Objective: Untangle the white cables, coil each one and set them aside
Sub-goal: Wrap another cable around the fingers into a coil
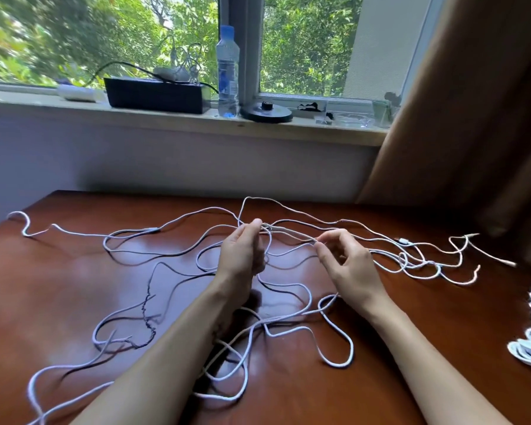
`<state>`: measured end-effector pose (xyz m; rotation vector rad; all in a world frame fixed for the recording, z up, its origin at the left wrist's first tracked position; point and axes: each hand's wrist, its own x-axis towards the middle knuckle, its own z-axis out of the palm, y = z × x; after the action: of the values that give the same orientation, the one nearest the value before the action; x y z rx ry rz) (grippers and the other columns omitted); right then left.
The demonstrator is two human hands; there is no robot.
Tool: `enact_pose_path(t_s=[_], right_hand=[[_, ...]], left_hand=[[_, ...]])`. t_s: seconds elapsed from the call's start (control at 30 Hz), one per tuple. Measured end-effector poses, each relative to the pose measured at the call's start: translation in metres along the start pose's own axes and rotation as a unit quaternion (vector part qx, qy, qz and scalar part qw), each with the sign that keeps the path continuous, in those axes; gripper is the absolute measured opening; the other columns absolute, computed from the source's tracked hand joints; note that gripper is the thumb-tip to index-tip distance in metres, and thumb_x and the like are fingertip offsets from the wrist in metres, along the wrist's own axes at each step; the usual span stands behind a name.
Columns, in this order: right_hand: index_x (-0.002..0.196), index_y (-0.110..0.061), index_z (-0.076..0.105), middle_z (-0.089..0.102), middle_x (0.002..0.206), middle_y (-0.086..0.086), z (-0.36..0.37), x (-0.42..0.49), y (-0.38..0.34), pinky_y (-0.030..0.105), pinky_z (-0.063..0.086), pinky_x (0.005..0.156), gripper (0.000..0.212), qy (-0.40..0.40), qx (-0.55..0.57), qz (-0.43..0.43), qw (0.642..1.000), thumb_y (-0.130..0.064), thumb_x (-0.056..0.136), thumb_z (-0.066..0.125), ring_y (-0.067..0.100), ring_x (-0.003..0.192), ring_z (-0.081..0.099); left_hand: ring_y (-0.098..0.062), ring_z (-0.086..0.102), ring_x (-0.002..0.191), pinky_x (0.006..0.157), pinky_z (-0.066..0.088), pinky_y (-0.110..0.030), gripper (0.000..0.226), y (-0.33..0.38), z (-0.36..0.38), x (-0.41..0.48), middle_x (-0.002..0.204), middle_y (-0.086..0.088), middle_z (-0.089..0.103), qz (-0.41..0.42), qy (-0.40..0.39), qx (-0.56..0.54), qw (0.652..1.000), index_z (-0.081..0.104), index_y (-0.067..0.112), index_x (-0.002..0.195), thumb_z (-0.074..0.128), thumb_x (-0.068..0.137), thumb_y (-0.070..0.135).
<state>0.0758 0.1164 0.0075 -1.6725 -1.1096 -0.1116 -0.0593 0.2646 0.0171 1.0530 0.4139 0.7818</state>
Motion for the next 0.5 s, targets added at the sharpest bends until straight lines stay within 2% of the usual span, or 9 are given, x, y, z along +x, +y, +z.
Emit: enact_pose_path(t_s=[0.03, 0.1, 0.2, 0.27, 0.37, 0.5], right_hand=[[0.095, -0.028, 0.067, 0.066, 0.075, -0.009, -0.001, 0.000, -0.001, 0.019, 0.046, 0.066, 0.007, 0.015, -0.001, 0.000, 1.000, -0.023, 0.094, 0.071, 0.007, 0.067, 0.059], [0.092, -0.029, 0.072, 0.065, 0.072, -0.007, -0.002, 0.002, -0.001, 0.020, 0.046, 0.062, 0.005, 0.042, 0.000, 0.005, 0.999, -0.027, 0.091, 0.075, 0.008, 0.063, 0.057], [0.090, -0.032, 0.077, 0.066, 0.070, -0.013, -0.002, 0.002, 0.001, 0.028, 0.049, 0.061, 0.004, 0.055, -0.012, 0.012, 0.998, -0.031, 0.086, 0.079, 0.006, 0.059, 0.055], [0.089, -0.031, 0.079, 0.071, 0.076, -0.020, -0.001, 0.001, 0.000, 0.030, 0.053, 0.065, 0.005, 0.044, -0.041, -0.003, 0.998, -0.031, 0.085, 0.081, 0.006, 0.064, 0.061], [0.090, -0.031, 0.080, 0.074, 0.088, -0.021, 0.000, 0.001, -0.004, 0.031, 0.055, 0.072, 0.006, 0.010, -0.050, -0.035, 0.998, -0.030, 0.084, 0.081, 0.006, 0.077, 0.069], [0.091, -0.032, 0.081, 0.063, 0.073, -0.027, 0.004, -0.003, -0.007, 0.026, 0.044, 0.061, 0.011, -0.053, -0.081, -0.095, 0.991, -0.039, 0.082, 0.081, 0.006, 0.064, 0.058]], left_hand=[[-0.011, 0.011, 0.042, 0.061, 0.011, -0.032, 0.052, 0.001, 0.000, -0.001, 0.048, 0.005, 0.020, -0.025, -0.022, -0.022, 0.999, 0.042, 0.023, 0.053, 0.049, 0.103, 0.029], [-0.011, 0.012, 0.040, 0.052, 0.008, -0.027, 0.049, 0.005, 0.002, -0.003, 0.045, 0.003, 0.022, -0.072, -0.063, -0.070, 0.993, 0.040, 0.022, 0.054, 0.046, 0.101, 0.034], [-0.013, 0.018, 0.040, 0.040, 0.021, -0.021, 0.049, 0.010, 0.004, -0.008, 0.044, -0.001, 0.027, -0.116, -0.111, -0.124, 0.979, 0.047, 0.015, 0.056, 0.044, 0.098, 0.039], [-0.014, 0.018, 0.042, 0.042, 0.024, -0.022, 0.049, 0.012, 0.004, -0.011, 0.044, -0.003, 0.030, -0.130, -0.136, -0.157, 0.970, 0.051, 0.012, 0.056, 0.042, 0.097, 0.037], [-0.016, 0.012, 0.053, 0.050, 0.018, -0.027, 0.046, 0.015, 0.004, -0.013, 0.048, -0.004, 0.033, -0.136, -0.155, -0.193, 0.959, 0.056, 0.008, 0.060, 0.043, 0.096, 0.034], [-0.016, 0.029, 0.050, 0.051, 0.031, -0.027, 0.050, 0.016, 0.003, -0.013, 0.056, -0.006, 0.037, -0.120, -0.157, -0.257, 0.946, 0.068, 0.004, 0.070, 0.039, 0.100, 0.032]])
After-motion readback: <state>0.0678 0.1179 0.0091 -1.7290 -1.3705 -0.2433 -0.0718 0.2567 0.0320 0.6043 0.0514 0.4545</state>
